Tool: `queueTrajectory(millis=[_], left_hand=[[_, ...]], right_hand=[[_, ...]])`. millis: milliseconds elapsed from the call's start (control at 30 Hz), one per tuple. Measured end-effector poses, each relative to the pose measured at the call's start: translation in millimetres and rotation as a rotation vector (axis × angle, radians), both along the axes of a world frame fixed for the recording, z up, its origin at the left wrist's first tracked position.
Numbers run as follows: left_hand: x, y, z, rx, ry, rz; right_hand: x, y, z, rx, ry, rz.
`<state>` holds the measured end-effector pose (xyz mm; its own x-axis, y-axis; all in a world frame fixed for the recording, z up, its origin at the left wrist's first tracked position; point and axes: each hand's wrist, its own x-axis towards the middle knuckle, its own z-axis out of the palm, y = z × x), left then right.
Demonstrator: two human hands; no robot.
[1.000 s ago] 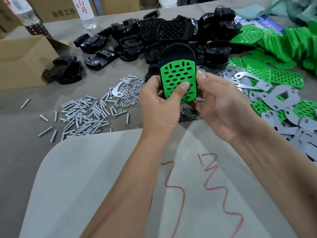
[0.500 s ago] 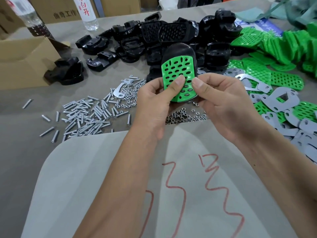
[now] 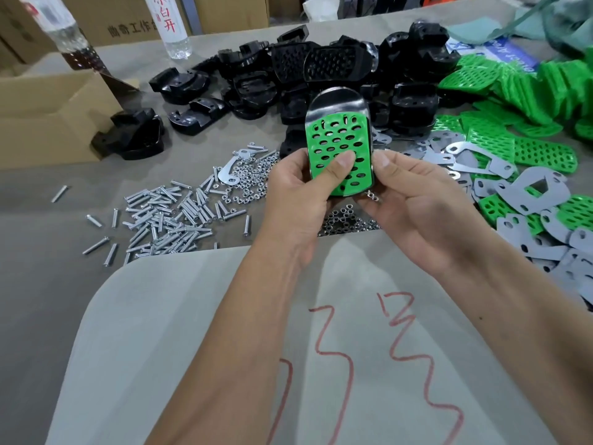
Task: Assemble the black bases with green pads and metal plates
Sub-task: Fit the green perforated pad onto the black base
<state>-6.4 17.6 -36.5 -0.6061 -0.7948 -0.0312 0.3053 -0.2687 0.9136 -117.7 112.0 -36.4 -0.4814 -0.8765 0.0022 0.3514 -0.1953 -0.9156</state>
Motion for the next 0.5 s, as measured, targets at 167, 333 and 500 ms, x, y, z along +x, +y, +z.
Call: queueTrajectory(millis=[167,333,500], left_hand=[[-3.7,4.5,-2.8,-0.095,0.004,0.061],[-7.7,8.4,-5.2,-0.199,-0.021,0.167],[-8.3,12.8,-4.4,-0.207,-0.015,0.194]], right_hand=[[10.4,-1.8,0.0,-0.015,-0.025,-0.106],[16.9,-3.1,3.0,-0.076,-0.001,-0.157],[14.3,-2.6,2.7,-0.084,0.107,-0.179]])
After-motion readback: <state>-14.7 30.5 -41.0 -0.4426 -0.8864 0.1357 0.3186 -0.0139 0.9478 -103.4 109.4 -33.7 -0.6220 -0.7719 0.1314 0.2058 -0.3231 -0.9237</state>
